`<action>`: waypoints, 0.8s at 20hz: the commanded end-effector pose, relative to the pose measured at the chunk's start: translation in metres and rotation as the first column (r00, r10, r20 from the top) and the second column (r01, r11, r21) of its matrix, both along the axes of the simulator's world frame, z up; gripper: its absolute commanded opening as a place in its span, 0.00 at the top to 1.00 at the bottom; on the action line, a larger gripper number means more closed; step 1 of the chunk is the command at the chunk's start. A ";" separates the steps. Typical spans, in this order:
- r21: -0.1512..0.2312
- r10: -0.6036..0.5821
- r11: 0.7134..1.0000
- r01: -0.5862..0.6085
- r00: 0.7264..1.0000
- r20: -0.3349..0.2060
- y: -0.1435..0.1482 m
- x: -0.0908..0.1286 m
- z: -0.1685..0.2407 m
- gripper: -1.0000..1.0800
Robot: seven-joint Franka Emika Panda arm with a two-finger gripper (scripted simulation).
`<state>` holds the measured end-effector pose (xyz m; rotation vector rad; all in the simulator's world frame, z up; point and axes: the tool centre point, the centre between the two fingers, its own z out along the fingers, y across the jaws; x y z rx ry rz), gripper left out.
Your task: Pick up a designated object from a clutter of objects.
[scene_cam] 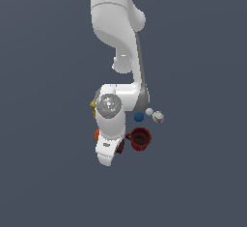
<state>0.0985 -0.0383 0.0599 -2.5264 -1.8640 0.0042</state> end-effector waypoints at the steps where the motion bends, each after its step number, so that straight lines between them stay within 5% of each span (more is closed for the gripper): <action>1: -0.001 0.000 1.000 0.000 1.000 0.003 -0.001 -0.007 0.015 1.00; 16: -0.001 0.000 1.000 0.000 1.000 0.003 -0.010 -0.073 0.130 1.00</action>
